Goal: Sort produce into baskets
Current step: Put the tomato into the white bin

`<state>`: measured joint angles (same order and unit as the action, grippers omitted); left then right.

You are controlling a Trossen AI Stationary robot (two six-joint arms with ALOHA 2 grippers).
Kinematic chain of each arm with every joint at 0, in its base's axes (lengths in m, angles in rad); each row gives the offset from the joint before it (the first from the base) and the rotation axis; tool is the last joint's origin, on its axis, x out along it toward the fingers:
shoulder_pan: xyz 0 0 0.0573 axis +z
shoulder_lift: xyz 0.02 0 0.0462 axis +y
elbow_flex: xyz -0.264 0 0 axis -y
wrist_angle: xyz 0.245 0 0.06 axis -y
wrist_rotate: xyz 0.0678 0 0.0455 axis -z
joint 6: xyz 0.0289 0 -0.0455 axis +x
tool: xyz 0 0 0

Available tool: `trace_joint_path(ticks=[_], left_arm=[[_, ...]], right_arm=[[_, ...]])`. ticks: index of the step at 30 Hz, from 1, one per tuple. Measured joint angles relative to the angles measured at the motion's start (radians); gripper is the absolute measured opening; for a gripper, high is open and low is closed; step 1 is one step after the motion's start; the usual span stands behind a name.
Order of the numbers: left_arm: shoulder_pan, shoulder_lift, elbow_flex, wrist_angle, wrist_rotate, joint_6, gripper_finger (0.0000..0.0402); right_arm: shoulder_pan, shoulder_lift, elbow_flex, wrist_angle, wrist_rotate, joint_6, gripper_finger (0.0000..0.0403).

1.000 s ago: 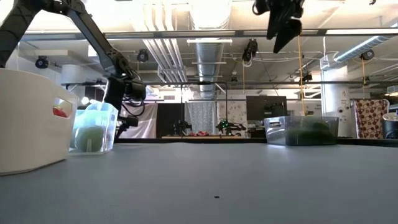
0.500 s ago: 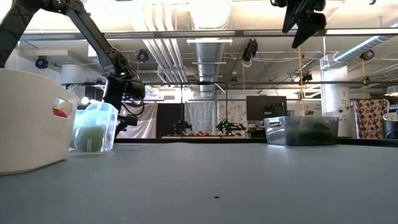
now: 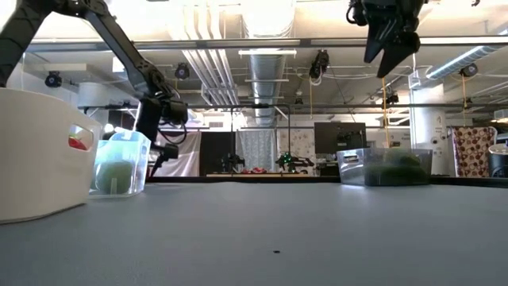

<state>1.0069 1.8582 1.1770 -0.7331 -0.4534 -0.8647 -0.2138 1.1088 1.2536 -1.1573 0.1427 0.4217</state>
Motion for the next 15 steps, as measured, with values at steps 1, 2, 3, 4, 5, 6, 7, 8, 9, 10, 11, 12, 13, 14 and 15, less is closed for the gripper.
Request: trace_joint_path(ticks=[1, 2, 3, 4, 5, 6, 7, 8, 9, 10, 11, 12, 13, 14, 15], left_arm=[[0.000, 0.003, 0.000, 0.002, 0.000, -0.002, 0.0354], [0.000, 0.006, -0.001, 0.012, 0.002, -0.001, 0.0344], [0.000, 0.011, -0.002, 0.023, 0.010, 0.008, 0.0329], [0.000, 0.015, -0.004, 0.030, 0.016, 0.016, 0.0312], [0.000, 0.017, -0.004, 0.032, 0.021, 0.021, 0.0294], [0.000, 0.020, -0.004, 0.033, 0.022, 0.020, 0.0277], [-0.004, 0.021, -0.004, 0.033, 0.023, 0.017, 0.0269], [-0.011, 0.019, -0.005, 0.033, 0.024, 0.020, 0.0269], [-0.020, 0.013, -0.006, 0.035, 0.027, 0.039, 0.0269], [-0.034, 0.005, -0.007, 0.045, 0.038, 0.071, 0.0269], [-0.054, -0.011, -0.008, 0.052, 0.053, 0.116, 0.0269], [-0.079, -0.034, -0.009, 0.046, 0.056, 0.159, 0.0269], [-0.107, -0.065, -0.009, 0.037, 0.060, 0.199, 0.0269], [-0.137, -0.100, -0.009, 0.030, 0.064, 0.230, 0.0269], [-0.175, -0.135, -0.009, 0.017, 0.068, 0.245, 0.0269]], right_arm=[[0.000, 0.002, -0.001, 0.006, 0.005, -0.007, 0.0393], [0.000, 0.002, -0.002, 0.015, 0.008, -0.017, 0.0393], [0.000, 0.002, -0.002, 0.027, 0.007, -0.023, 0.0393], [0.000, 0.002, -0.002, 0.035, 0.008, -0.029, 0.0393], [0.000, 0.002, -0.002, 0.043, 0.008, -0.037, 0.0393], [-0.001, 0.002, -0.002, 0.052, 0.008, -0.046, 0.0393], [-0.001, 0.002, -0.002, 0.057, 0.008, -0.055, 0.0393], [-0.003, 0.002, -0.001, 0.057, 0.008, -0.067, 0.0393], [-0.002, 0.002, 0.002, 0.056, 0.009, -0.074, 0.0393], [-0.003, 0.002, 0.007, 0.056, 0.009, -0.080, 0.0393], [-0.003, 0.003, 0.013, 0.057, 0.009, -0.084, 0.0393], [-0.003, 0.003, 0.020, 0.056, 0.011, -0.094, 0.0393], [-0.003, 0.004, 0.026, 0.057, 0.015, -0.103, 0.0393], [-0.003, 0.005, 0.031, 0.060, 0.017, -0.119, 0.0393], [-0.003, 0.005, 0.034, 0.069, 0.018, -0.133, 0.0393]])
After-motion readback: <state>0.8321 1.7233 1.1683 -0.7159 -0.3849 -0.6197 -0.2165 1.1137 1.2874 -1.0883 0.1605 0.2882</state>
